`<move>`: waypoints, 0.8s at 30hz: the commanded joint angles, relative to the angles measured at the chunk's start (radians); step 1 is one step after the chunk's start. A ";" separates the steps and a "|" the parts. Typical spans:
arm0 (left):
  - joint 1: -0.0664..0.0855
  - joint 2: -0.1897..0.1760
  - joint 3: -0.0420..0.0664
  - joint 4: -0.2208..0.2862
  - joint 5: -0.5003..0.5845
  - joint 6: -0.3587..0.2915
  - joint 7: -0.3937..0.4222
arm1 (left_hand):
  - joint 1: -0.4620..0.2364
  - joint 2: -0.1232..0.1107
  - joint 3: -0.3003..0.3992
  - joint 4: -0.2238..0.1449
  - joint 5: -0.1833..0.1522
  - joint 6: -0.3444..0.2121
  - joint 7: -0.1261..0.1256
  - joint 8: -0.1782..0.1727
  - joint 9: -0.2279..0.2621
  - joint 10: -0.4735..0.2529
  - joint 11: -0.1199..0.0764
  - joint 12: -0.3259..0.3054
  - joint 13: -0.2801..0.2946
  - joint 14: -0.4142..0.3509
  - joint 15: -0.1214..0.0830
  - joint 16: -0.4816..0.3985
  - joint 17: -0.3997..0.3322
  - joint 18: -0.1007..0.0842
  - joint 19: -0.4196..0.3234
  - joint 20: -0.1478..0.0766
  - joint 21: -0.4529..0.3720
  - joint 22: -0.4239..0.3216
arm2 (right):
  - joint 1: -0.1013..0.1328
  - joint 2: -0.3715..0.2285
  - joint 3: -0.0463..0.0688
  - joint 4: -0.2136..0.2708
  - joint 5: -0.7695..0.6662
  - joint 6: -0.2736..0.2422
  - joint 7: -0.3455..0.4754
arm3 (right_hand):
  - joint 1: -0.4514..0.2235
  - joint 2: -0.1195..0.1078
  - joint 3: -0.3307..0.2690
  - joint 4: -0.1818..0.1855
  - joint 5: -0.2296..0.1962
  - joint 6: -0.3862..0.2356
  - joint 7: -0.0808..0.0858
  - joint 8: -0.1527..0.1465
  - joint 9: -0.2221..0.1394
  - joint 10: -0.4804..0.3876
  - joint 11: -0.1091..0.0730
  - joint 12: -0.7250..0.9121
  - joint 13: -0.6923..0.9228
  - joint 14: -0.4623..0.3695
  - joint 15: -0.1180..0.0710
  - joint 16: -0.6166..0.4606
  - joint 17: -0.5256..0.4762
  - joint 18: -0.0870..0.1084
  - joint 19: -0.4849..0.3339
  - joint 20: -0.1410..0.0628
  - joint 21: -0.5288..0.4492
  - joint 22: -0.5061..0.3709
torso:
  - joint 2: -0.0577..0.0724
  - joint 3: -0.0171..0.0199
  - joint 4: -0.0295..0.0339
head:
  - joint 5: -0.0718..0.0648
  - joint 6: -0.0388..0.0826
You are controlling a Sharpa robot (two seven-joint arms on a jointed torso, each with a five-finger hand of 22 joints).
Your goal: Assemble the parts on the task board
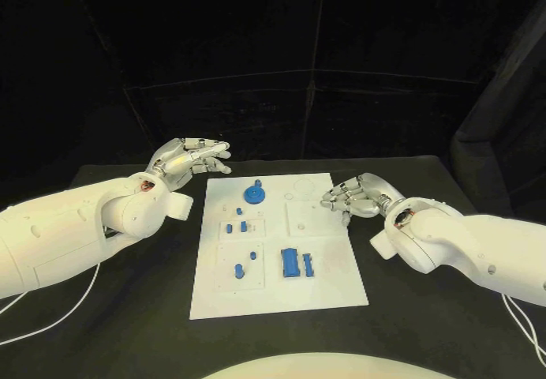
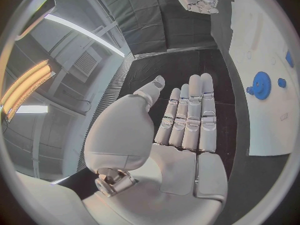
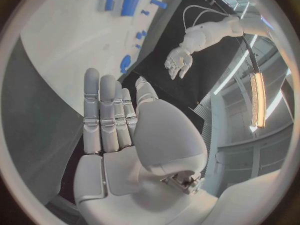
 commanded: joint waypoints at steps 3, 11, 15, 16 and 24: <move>-0.001 0.035 0.001 -0.061 0.065 -0.011 0.060 | 0.035 0.022 -0.031 0.004 0.000 -0.018 0.009 -0.037 -0.002 -0.013 0.026 -0.077 -0.005 -0.077 0.052 -0.232 -0.098 0.005 -0.139 0.058 -0.163 -0.126 | 0.024 0.072 0.002 -0.152 0.394 0.067 0.317 | 0.047 0.002 0.008 -0.030 -0.062 -0.014 0.026 -0.040 -0.045 -0.046 0.048 -0.155 -0.199 -0.206 0.084 -0.312 -0.191 -0.010 -0.170 0.070 -0.267 -0.166 | -0.030 -0.0047 0.0002 | 0.002 0.038; -0.018 0.123 0.001 -0.178 0.091 -0.078 0.096 | 0.054 0.044 -0.106 0.014 -0.002 -0.028 -0.010 -0.110 -0.002 -0.053 0.064 -0.233 -0.004 -0.091 0.100 -0.448 -0.190 0.014 -0.325 0.111 -0.248 -0.261 | 0.032 0.212 0.006 -0.374 0.472 0.195 0.426 | 0.000 0.037 -0.007 -0.102 -0.073 -0.008 0.012 -0.045 -0.172 -0.005 0.075 -0.257 -0.498 -0.123 0.121 -0.575 -0.487 0.017 -0.075 0.127 -0.519 -0.367 | -0.051 0.0017 0.0102 | 0.009 0.099; -0.024 0.151 0.001 -0.212 0.099 -0.103 0.109 | 0.054 0.049 -0.122 0.017 -0.001 -0.024 -0.012 -0.121 -0.002 -0.052 0.059 -0.254 -0.004 -0.088 0.099 -0.471 -0.197 0.015 -0.341 0.112 -0.247 -0.275 | 0.033 0.264 0.014 -0.446 0.480 0.222 0.450 | -0.009 0.038 -0.011 -0.120 -0.076 -0.001 0.011 -0.045 -0.191 0.000 0.075 -0.261 -0.532 -0.097 0.118 -0.592 -0.515 0.013 -0.054 0.128 -0.542 -0.388 | -0.050 0.0059 0.0129 | 0.013 0.124; -0.023 0.142 0.000 -0.199 0.067 -0.052 0.060 | -0.331 0.078 -0.172 0.024 -0.055 -0.310 -0.059 -0.200 -0.067 -0.341 0.005 -0.281 -0.066 -0.368 0.046 -0.519 -0.270 -0.050 -0.531 0.025 -0.306 -0.329 | 0.030 0.248 0.010 -0.420 0.416 0.139 0.360 | -0.427 -0.036 0.038 -0.149 -0.134 -0.296 -0.041 -0.108 -0.219 -0.322 0.027 -0.323 -0.561 -0.435 0.081 -0.661 -0.551 -0.052 -0.372 0.059 -0.580 -0.417 | -0.046 0.0006 0.0096 | 0.009 0.107; -0.041 0.130 0.010 -0.138 0.060 -0.137 0.067 | -0.564 0.078 -0.210 0.024 -0.055 -0.486 -0.096 -0.200 -0.067 -0.520 -0.031 -0.351 -0.066 -0.537 0.016 -0.551 -0.270 -0.066 -0.654 -0.028 -0.306 -0.364 | 0.019 0.226 0.014 -0.341 0.481 0.055 0.397 | -0.692 -0.036 0.065 -0.149 -0.175 -0.468 -0.069 -0.108 -0.292 -0.509 -0.001 -0.323 -0.645 -0.637 -0.005 -0.661 -0.647 -0.069 -0.559 0.018 -0.676 -0.494 | -0.080 0.0173 0.0245 | 0.020 0.142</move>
